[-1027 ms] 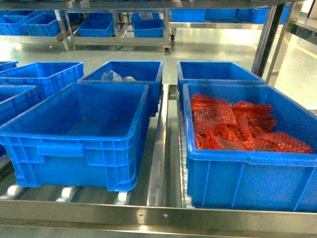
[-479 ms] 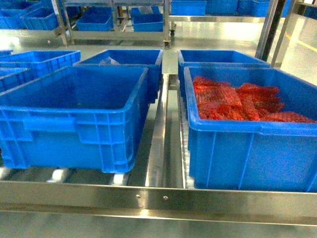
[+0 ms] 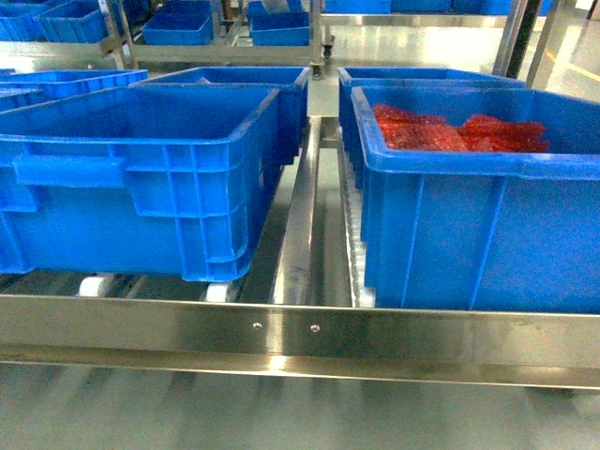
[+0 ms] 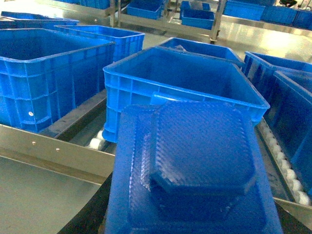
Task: Pick blue part to blue bin on bottom shelf
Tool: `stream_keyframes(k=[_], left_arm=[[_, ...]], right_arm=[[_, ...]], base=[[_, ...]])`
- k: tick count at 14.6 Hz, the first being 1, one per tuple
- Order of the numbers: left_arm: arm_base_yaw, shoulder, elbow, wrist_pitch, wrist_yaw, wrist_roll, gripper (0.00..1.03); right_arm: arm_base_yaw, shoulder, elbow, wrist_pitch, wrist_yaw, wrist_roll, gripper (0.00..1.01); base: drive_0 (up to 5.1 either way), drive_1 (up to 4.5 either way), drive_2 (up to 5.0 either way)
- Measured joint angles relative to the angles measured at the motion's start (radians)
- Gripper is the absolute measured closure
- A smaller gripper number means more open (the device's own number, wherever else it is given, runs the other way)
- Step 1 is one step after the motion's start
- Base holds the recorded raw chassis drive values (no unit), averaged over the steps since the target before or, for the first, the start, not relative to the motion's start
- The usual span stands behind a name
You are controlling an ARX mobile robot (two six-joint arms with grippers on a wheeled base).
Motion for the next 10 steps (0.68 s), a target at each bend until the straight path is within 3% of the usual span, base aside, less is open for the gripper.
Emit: stream_keyframes(k=[3, 10], left_arm=[[0.0, 0.0, 0.0, 0.001, 0.0, 0.0, 0.6], [0.0, -0.002, 0.0, 0.002, 0.0, 0.0, 0.6]], right_arm=[[0.0, 0.0, 0.0, 0.001, 0.0, 0.0, 0.03], [0.0, 0.0, 0.0, 0.003, 0.0, 0.0, 0.03]], base=[[0.0, 0.0, 0.0], [0.0, 4.07, -4.0]])
